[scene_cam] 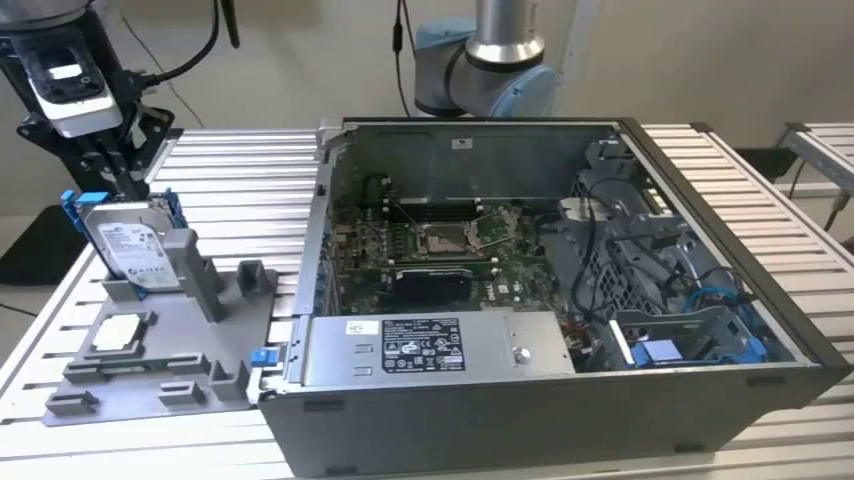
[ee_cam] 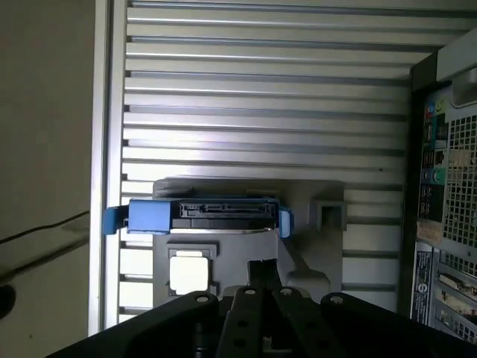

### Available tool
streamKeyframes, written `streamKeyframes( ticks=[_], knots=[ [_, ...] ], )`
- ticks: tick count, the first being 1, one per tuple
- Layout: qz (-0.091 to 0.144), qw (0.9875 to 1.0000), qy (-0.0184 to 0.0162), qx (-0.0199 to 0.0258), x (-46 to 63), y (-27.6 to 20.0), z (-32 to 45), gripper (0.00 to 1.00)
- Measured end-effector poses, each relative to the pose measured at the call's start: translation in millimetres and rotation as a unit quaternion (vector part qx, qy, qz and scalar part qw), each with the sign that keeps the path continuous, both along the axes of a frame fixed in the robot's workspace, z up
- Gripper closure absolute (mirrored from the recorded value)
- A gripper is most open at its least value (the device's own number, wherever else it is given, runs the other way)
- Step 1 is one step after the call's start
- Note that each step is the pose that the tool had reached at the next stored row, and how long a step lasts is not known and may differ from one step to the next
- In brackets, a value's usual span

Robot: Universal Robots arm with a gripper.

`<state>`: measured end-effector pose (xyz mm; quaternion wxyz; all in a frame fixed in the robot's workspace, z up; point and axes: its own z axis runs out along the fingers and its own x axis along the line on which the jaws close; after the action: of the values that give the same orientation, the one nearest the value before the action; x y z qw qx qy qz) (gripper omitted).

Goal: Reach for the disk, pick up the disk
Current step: 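Reach for the disk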

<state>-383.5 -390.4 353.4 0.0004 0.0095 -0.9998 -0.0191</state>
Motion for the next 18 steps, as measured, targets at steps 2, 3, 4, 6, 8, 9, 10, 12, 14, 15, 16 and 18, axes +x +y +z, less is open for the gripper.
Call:
streamKeyframes(
  ticks=[2,3,4,6,8,9,10,12,14,15,16,18],
  knots=[
    [0.0,1.0,0.0,0.0,0.0,3.2,0.0,1.0],
    [0.0,1.0,-0.0001,0.0,-0.2,5.6,-0.1,1.0],
    [0.0,1.0,0.0,0.0,-0.4,8.2,-0.1,1.0],
    [0.0,1.0,-0.0001,0.0,-1.6,14.3,-0.2,1.0],
    [0.0,1.0,0.0,0.0,-4.5,19.4,-0.3,1.0],
    [0.0,1.0,0.0,0.0,-6.8,20.9,-0.3,1.0],
    [0.0,1.0,0.0001,0.0,-9.6,22.1,-0.3,1.0],
    [0.0,1.0,0.0,0.0,-16.1,23.7,-0.5,1.0],
    [0.0,1.0,0.0,0.0,-23.4,24.8,-0.5,1.0],
    [0.0,1.0,0.0,0.0,-27.1,25.6,-0.6,1.0],
    [0.0,1.0,0.0,0.0,-30.6,26.4,-0.6,1.0],
    [0.0,1.0,0.0,0.0,-36.6,28.8,-0.8,1.0]
  ],
)
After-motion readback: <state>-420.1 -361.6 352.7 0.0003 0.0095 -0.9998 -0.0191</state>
